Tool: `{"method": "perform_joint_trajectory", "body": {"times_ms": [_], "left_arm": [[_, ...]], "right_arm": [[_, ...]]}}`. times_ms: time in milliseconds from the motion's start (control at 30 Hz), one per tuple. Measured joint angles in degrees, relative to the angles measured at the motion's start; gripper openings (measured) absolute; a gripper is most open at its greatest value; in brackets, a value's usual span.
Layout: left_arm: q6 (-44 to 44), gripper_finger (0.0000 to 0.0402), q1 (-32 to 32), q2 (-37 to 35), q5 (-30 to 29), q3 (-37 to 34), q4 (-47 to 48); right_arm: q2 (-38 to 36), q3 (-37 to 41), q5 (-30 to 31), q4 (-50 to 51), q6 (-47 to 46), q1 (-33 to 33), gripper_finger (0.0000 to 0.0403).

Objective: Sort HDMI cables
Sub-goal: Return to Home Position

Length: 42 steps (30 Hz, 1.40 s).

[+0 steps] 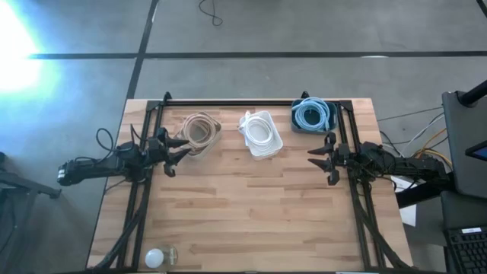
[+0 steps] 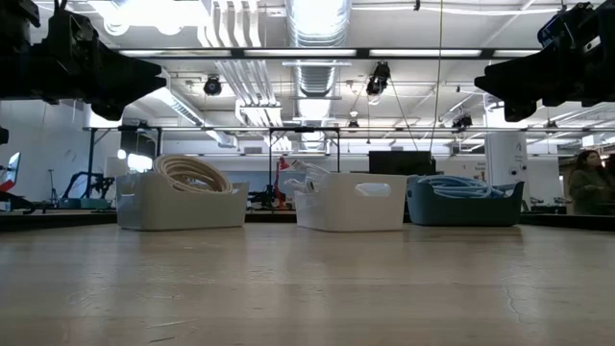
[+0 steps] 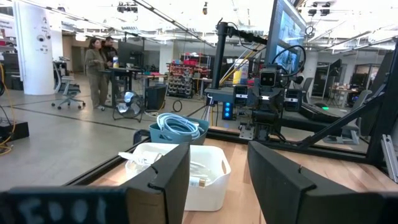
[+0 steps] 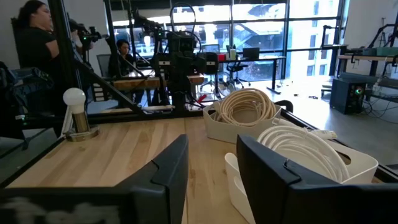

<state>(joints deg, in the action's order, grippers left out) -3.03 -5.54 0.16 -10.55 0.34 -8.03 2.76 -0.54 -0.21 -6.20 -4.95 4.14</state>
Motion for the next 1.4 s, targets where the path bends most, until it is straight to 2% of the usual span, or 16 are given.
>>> {"method": "perform_joint_trajectory", "body": {"times_ms": [533, 1400], "left_arm": [[0.0, 0.0167, 0.0, 0.0, 0.0, 0.0, 0.0], [0.0, 0.0167, 0.0, 0.0, 0.0, 0.0, 0.0]], "right_arm": [[0.0, 0.0, 0.0, 0.0, 0.0, 0.0, 0.0141], [0.0, 0.0, 0.0, 0.0, 0.0, 0.0, 0.0123]]}}
